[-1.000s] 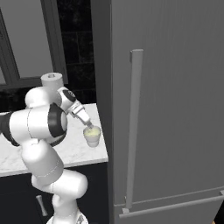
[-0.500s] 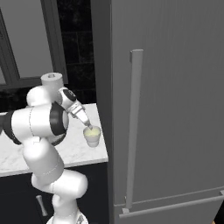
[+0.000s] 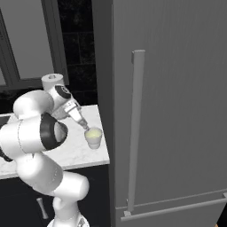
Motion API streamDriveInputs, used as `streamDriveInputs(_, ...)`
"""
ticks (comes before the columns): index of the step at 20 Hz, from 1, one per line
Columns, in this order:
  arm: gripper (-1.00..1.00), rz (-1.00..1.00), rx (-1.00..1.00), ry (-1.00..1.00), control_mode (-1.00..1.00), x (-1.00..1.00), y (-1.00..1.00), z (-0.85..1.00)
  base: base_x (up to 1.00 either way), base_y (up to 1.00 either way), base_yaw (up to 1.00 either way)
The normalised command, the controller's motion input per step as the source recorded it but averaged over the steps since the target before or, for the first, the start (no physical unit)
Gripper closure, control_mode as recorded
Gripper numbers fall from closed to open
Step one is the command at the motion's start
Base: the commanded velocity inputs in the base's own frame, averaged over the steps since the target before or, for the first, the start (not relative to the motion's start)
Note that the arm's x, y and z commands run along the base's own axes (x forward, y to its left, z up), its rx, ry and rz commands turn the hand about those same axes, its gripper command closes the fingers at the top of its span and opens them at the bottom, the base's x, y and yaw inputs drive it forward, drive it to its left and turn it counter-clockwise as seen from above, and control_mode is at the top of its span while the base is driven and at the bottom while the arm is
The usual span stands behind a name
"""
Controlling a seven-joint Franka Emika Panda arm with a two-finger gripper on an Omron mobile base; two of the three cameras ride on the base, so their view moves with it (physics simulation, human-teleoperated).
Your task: Grab a lemon wedge from the fridge and one ice cube from the ice bowl, and put them in the glass of lemonade.
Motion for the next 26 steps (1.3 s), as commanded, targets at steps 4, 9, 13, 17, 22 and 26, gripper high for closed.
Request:
streamDriveInputs(4, -1.0, 0.17, 0.15, -0.53, -1.0, -0.95, 0.04, 0.0, 0.0, 0.0, 0.0)
streamDriveInputs(9, -1.0, 0.13, 0.46, -0.9, -1.0, -0.68, 0.04, 0.08, 0.0, 0.0, 0.0)
streamDriveInputs(13, -1.0, 0.05, 0.48, -0.52, -1.0, -1.0, 0.08, 0.91, 0.0, 0.0, 0.0)
streamDriveInputs(17, -1.0, 0.3, 0.21, -0.21, -1.0, -1.0, 0.0, 0.68, 0.0, 0.0, 0.0)
streamDriveInputs(22, -1.0, 0.43, -0.04, -0.01, -1.0, -0.85, 0.01, 0.03, 0.0, 0.0, 0.0)
streamDriveInputs(26, -1.0, 0.41, -0.17, 0.0, -1.0, -0.49, 0.23, 0.02, 0.0, 0.0, 0.0)
